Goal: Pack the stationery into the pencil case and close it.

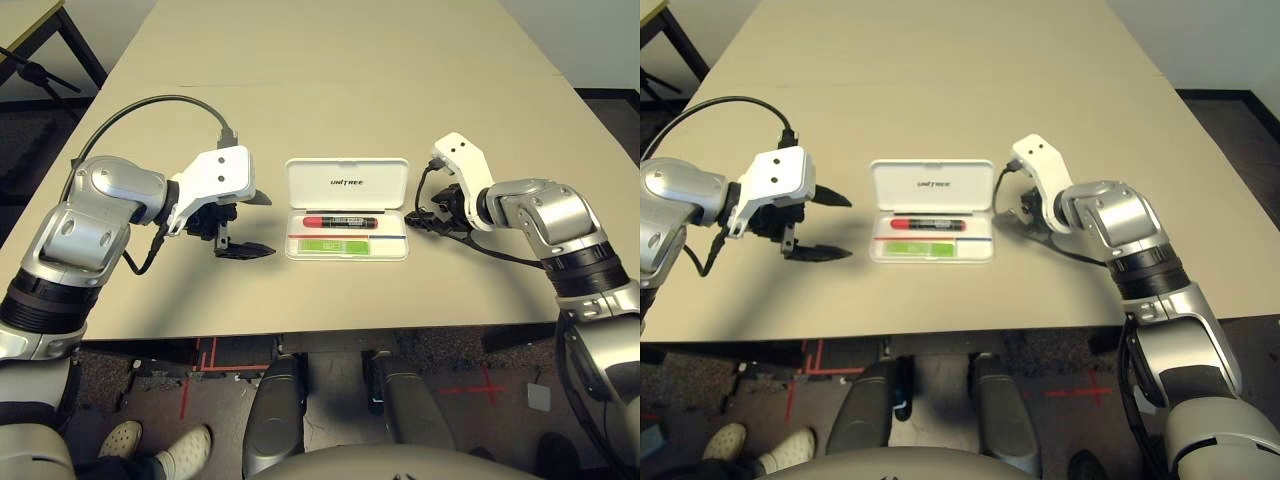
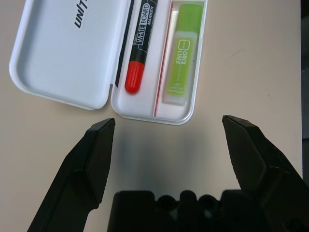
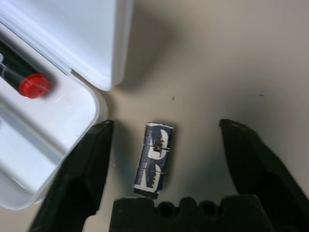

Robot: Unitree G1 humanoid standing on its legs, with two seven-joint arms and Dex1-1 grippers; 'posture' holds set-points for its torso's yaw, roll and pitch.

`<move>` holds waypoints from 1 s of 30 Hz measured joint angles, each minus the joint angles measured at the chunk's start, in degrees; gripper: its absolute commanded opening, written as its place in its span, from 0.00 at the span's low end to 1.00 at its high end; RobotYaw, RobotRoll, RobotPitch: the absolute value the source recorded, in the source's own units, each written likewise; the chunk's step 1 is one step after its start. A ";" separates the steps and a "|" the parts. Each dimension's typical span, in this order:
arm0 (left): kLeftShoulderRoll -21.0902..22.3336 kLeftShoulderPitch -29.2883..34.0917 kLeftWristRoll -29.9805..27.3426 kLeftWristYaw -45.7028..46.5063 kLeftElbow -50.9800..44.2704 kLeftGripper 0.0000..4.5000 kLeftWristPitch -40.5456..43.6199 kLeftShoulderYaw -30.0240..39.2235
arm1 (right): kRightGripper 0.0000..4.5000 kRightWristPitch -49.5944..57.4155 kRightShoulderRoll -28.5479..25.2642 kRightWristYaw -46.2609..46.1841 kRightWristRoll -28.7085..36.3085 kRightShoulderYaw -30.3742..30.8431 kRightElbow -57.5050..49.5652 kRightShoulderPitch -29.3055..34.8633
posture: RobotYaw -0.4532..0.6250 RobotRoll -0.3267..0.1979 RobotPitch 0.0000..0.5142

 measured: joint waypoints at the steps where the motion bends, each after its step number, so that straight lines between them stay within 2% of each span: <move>1: 0.00 0.00 -0.02 0.06 0.00 1.00 0.03 0.00 | 0.71 0.03 0.00 -0.13 -0.08 -0.07 0.00 0.05 | 0.55 0.62 0.35; 8: 0.01 -0.02 -0.23 0.38 0.01 1.00 0.14 0.00 | 0.10 0.65 0.12 0.30 0.25 -0.19 -1.04 0.33 | 0.54 0.62 0.36; 9: 0.04 -0.02 -0.23 0.38 0.02 1.00 0.14 0.00 | 0.07 0.66 0.10 0.40 0.25 -0.19 -1.13 0.34 | 0.54 0.62 0.36; 13: 0.37 -0.03 -0.24 0.35 0.09 1.00 -0.28 0.00 | 0.07 1.26 -1.02 1.41 0.48 -0.10 -3.25 1.17 | 0.54 0.62 0.36; 16: 0.59 -0.01 -0.27 0.37 0.16 1.00 -0.72 0.00 | 0.07 1.62 -4.18 4.00 1.33 -0.05 -5.81 2.00 | 0.53 0.62 0.36; 26: 0.55 0.18 -0.29 0.45 2.16 1.00 -2.19 -0.01 | 0.07 -9.69 -15.87 23.01 4.99 0.36 -9.31 2.17 | 0.52 0.62 0.35; 30: 0.55 0.30 -0.30 0.40 2.26 1.00 -3.29 -0.01 | 0.07 -14.01 -17.83 31.07 5.62 2.13 -9.38 1.70 | 0.52 0.62 0.34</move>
